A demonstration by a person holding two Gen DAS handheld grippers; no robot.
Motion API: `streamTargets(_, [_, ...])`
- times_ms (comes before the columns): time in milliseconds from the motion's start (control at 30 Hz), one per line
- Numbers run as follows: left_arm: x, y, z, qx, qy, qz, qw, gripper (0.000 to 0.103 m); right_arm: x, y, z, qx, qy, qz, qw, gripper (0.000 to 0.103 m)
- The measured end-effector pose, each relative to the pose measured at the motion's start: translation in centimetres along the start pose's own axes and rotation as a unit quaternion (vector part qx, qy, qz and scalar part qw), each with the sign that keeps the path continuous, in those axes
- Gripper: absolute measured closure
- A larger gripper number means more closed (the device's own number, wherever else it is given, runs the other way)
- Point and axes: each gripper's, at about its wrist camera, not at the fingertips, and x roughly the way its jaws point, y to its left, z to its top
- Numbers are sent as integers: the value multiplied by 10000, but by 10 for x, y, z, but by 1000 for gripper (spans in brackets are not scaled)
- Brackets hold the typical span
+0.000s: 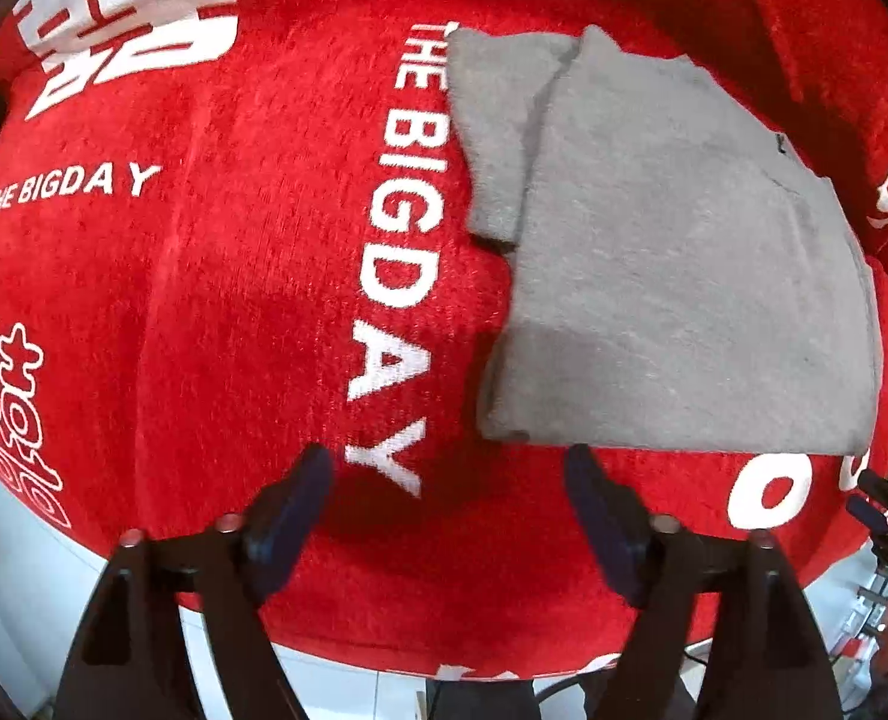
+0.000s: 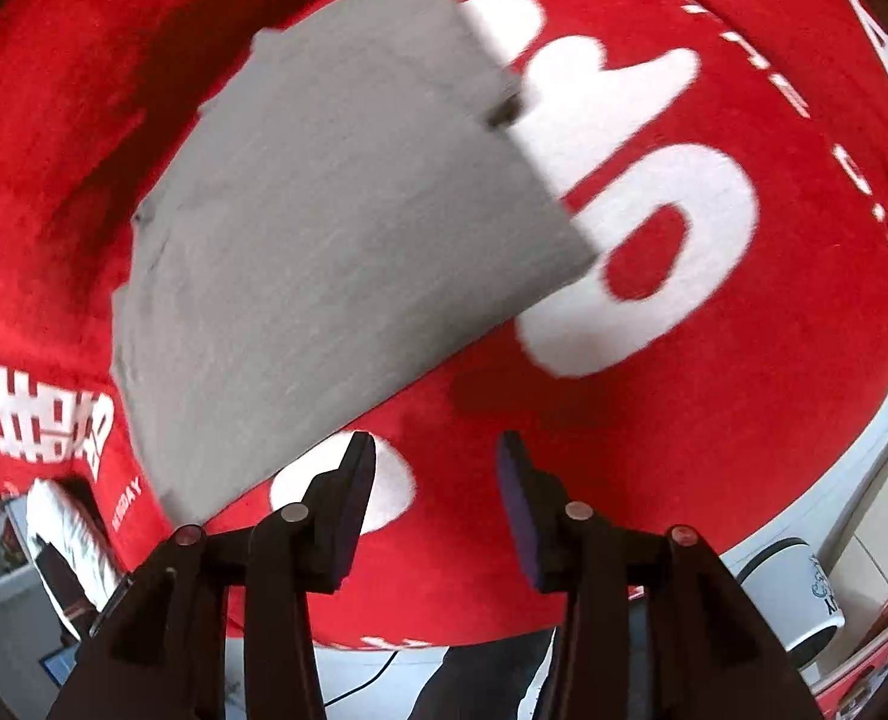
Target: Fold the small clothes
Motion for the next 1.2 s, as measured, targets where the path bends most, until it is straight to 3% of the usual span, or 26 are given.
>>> streamTargets(133, [-7, -6, -3, 153, -84, 45, 9998, 22, 8, 16, -3, -195, 51, 42, 9998, 46])
streamTargets(167, [-7, -9, -2, 172, -96, 58, 9998, 15, 10, 19, -5, -246, 77, 72, 9996, 45])
streamTargets(200, [-6, -12, -1, 172, -94, 76, 9998, 0, 13, 24, -6, -309, 123, 99, 9994, 45])
streamTargets(400, [-6, -1, -2, -48, -183, -46, 9998, 0, 32, 51, -19, -546, 384, 269, 9974, 45])
streamTargets(700, [-5, 7, 6, -97, -201, 70, 9997, 0, 57, 95, -35, -835, 665, 603, 9925, 45])
streamTargets(1000, [4, 16, 12, -153, -64, 72, 9998, 0, 82, 126, -53, -565, 943, 1256, 9860, 45])
streamTargets(1200, [7, 17, 17, -81, -59, 98, 9999, 0, 91, 130, -61, -510, 1010, 1406, 9836, 45])
